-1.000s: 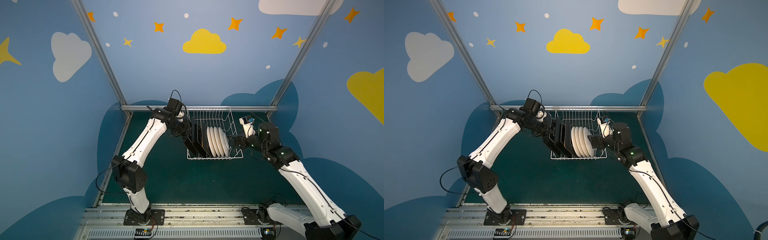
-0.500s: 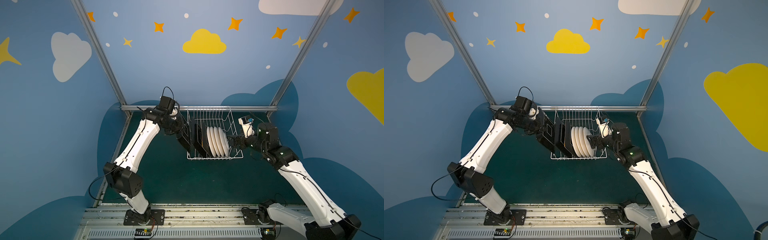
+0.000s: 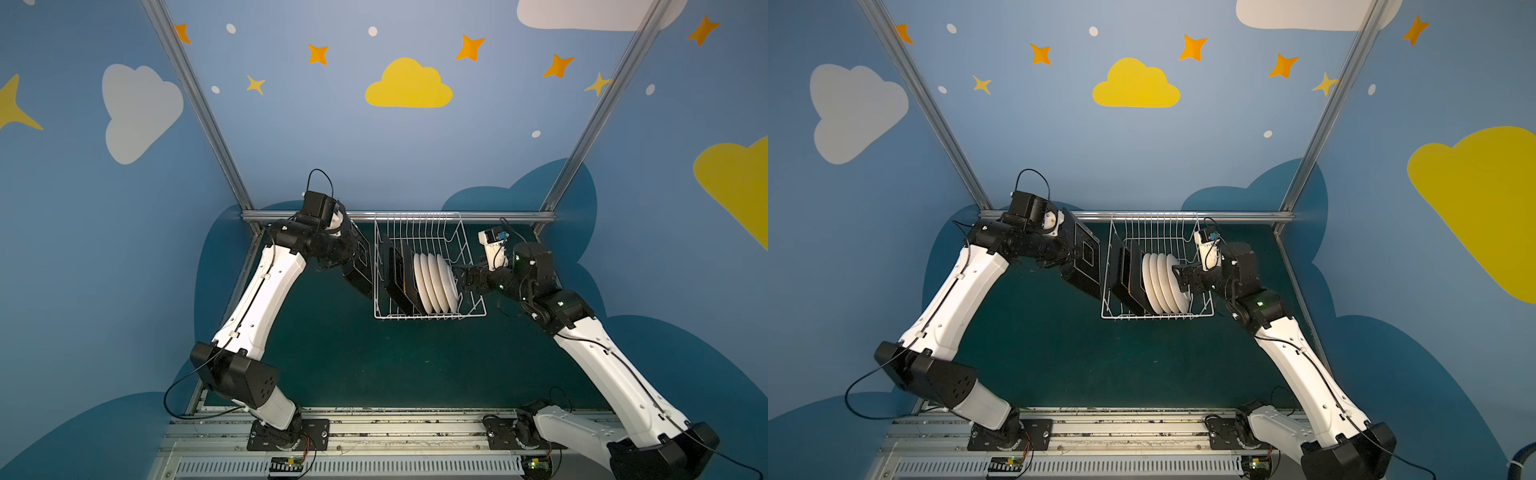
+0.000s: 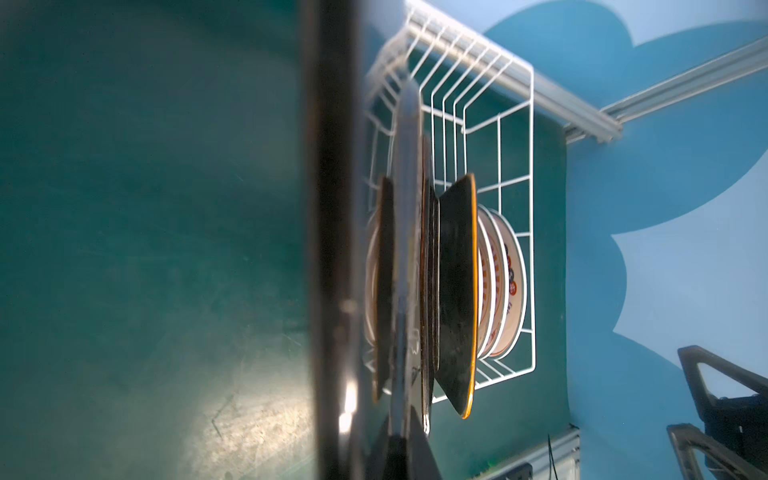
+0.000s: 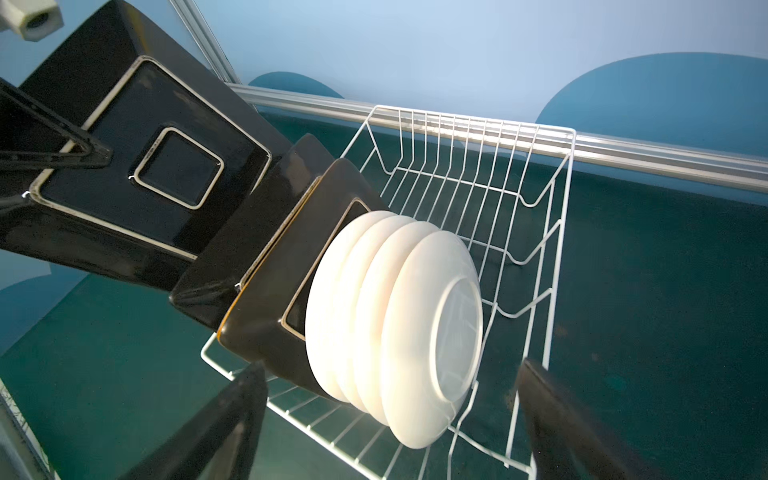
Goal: Unload the plates from the dish rack
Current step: 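Lift the dark plate up out of the rack with the left gripper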
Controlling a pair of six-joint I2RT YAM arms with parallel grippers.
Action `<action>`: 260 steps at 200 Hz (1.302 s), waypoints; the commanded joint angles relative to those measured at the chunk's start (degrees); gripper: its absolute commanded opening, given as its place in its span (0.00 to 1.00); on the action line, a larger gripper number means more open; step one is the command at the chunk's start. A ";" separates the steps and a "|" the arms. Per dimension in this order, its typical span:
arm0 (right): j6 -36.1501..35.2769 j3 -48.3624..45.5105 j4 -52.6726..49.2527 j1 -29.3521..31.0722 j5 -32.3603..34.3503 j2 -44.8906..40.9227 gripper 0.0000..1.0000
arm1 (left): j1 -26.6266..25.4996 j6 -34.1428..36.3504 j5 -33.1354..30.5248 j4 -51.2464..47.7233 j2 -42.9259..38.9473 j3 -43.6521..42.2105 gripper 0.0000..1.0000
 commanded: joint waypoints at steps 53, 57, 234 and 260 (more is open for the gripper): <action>12.17 8.00 1.07 0.21 -4.77 4.09 0.94 | 0.20 16.06 -4.78 16.95 -8.26 -2.33 0.03; 12.73 8.66 0.46 0.12 -4.78 4.35 0.93 | 0.03 17.42 -5.33 17.96 -8.87 -3.21 0.03; 39.88 30.15 -2.81 0.58 -18.71 21.96 0.93 | -7.25 61.29 -12.14 56.19 -26.70 -35.31 0.03; 43.00 30.21 -1.01 1.00 -19.27 22.91 0.93 | -8.02 65.57 -14.10 59.43 -28.14 -38.34 0.03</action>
